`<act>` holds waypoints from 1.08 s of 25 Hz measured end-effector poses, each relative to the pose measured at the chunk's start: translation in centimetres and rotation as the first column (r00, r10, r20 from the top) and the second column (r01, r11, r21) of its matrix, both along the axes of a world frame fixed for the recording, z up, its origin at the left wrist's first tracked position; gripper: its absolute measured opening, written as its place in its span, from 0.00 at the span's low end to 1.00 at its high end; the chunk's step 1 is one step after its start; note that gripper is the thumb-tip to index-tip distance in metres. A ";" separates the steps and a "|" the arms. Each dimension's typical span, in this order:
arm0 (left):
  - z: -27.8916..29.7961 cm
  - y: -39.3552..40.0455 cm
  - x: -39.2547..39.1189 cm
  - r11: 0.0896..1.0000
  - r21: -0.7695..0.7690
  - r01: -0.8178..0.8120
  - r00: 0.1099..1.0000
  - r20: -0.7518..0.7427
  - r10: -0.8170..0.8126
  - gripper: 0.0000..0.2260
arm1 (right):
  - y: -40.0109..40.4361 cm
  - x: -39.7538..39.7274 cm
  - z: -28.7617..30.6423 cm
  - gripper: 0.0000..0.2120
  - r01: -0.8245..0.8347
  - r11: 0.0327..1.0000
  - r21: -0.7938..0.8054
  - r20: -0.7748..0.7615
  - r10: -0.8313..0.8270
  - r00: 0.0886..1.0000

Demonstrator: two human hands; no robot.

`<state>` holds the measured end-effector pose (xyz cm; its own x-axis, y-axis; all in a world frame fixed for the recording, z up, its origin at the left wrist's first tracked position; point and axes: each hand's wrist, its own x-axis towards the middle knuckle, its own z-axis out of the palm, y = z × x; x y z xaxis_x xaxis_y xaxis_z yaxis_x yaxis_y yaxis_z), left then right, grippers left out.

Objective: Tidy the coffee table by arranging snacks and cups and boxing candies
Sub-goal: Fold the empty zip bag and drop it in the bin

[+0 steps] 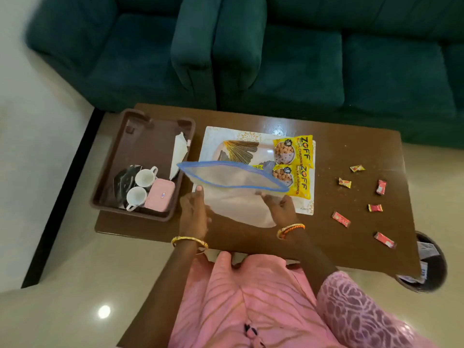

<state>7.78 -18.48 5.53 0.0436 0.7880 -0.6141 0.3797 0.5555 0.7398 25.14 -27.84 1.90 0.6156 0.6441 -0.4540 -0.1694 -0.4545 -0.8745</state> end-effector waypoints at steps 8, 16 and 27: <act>-1.9 4.2 -3.9 0.921 0.006 0.390 0.886 0.268 -0.378 0.34 | 0.1 1.2 3.7 0.07 0.132 0.968 0.214 -0.385 -0.040 0.922; -2.2 4.8 -3.7 0.994 -0.026 0.109 0.990 0.095 -0.106 0.19 | -1.4 -2.7 1.3 0.15 0.527 0.844 -0.095 0.191 -0.504 0.842; -1.4 4.5 -6.5 0.636 0.037 0.771 0.631 -0.184 -0.754 0.42 | -4.7 -2.6 1.9 0.43 -0.494 0.711 -0.500 0.188 0.646 0.740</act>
